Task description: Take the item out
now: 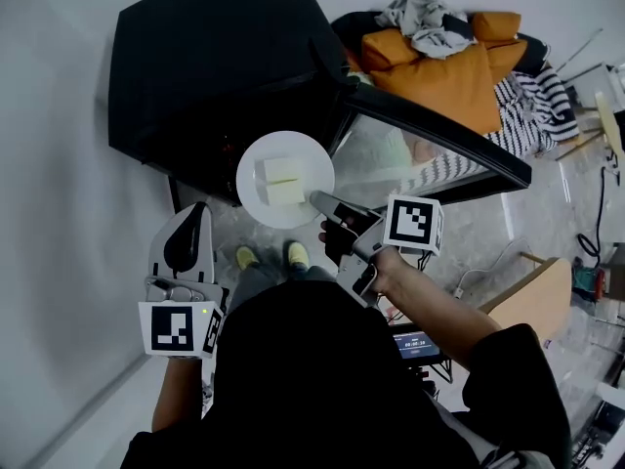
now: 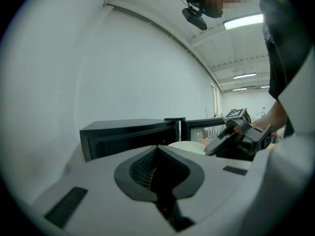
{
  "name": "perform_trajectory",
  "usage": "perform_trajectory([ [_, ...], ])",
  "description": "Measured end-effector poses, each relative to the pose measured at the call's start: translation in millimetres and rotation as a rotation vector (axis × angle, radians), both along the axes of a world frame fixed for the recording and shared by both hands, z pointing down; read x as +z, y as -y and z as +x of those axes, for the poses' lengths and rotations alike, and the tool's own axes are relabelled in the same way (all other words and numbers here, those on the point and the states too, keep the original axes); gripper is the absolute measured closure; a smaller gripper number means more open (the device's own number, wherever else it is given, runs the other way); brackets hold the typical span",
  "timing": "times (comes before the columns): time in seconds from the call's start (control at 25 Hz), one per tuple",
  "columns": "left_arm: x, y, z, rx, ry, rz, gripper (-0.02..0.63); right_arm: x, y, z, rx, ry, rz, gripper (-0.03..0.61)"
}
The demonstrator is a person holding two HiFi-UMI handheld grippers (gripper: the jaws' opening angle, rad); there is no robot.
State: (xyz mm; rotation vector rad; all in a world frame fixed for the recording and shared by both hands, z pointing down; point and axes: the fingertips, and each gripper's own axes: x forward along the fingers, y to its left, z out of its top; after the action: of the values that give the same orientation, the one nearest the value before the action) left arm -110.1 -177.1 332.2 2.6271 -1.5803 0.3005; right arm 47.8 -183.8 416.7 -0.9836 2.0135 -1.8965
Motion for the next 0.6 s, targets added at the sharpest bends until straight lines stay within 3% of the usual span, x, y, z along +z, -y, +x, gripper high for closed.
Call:
perform_trajectory([
  [0.6,-13.5,-0.5,19.8,0.005,-0.004,0.044,0.604,-88.4,-16.4,3.8,-0.064,0.118,0.061,0.561],
])
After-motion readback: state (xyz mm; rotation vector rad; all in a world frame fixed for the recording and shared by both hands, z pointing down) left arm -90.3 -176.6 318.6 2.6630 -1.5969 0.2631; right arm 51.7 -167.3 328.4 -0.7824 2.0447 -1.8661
